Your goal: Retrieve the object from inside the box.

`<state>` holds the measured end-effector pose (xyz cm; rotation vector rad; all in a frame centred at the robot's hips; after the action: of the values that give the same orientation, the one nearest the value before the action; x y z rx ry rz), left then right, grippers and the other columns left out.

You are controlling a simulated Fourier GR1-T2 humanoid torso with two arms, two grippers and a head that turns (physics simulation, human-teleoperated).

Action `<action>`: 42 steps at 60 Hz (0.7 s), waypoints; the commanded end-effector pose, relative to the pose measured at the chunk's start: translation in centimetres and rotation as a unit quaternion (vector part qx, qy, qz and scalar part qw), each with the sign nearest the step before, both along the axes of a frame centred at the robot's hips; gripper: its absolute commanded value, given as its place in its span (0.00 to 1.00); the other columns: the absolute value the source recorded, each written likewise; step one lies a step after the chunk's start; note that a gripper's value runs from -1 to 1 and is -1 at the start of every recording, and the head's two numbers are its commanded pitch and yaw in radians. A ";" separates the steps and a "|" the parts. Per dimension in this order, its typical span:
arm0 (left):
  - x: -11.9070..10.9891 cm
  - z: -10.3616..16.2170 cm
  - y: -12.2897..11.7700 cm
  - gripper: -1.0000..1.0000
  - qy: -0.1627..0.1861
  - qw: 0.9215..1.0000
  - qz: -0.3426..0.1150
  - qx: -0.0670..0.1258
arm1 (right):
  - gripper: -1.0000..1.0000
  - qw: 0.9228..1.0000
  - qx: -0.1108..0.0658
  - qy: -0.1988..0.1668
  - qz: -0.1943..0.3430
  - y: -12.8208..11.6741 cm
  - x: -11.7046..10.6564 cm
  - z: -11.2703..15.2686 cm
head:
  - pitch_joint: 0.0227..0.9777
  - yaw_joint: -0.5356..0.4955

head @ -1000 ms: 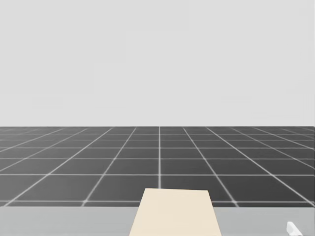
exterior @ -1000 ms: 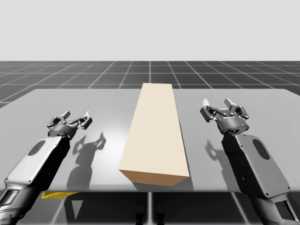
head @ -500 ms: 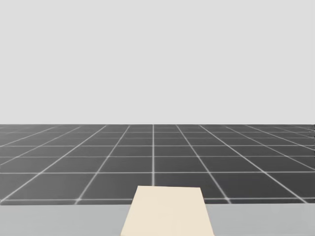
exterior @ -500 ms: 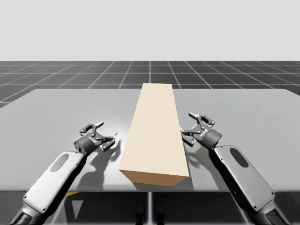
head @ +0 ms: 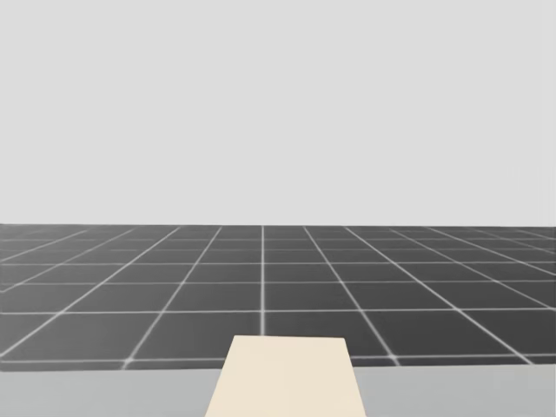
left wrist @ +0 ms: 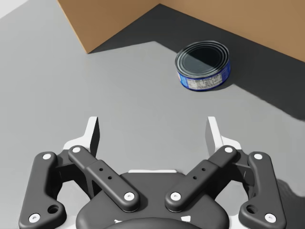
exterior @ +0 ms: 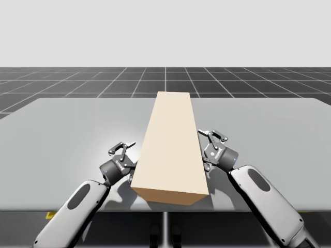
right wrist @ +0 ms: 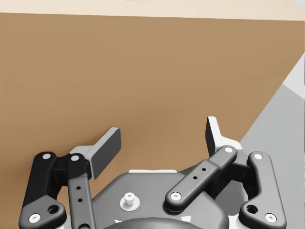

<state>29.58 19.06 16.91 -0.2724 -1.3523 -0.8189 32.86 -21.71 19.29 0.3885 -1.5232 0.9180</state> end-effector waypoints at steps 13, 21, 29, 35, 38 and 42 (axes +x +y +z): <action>1.8 -0.5 -5.1 0.00 0.030 0.994 -0.081 -0.071 | 0.00 0.999 0.021 -0.013 0.039 2.6 -1.1 -0.4 | 0.09 0.49; 4.1 -1.9 -5.6 0.00 0.049 0.993 -0.082 -0.074 | 0.00 0.999 0.021 -0.019 0.044 2.8 -1.4 -0.3 | 0.10 0.49; 6.0 -2.6 -6.0 0.00 0.067 0.991 -0.080 -0.083 | 0.00 0.998 0.021 -0.026 0.047 3.0 -1.6 -0.2 | 0.11 0.50; 6.9 -2.8 -6.9 0.00 0.069 0.990 -0.084 -0.085 | 0.00 0.998 0.020 -0.029 0.048 3.1 -1.7 -0.1 | 0.12 0.50; 7.3 -2.9 -7.5 0.00 0.070 0.990 -0.085 -0.082 | 0.00 0.998 0.021 -0.029 0.049 3.1 -1.7 -0.1 | 0.12 0.50; 7.9 -3.1 -7.9 0.00 0.074 0.990 -0.084 -0.083 | 0.00 0.998 0.020 -0.030 0.048 3.1 -1.7 -0.1 | 0.12 0.50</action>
<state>36.05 12.35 14.37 -0.5584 -1.2866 -0.8135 32.46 -21.60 19.49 0.3493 -1.5563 0.9906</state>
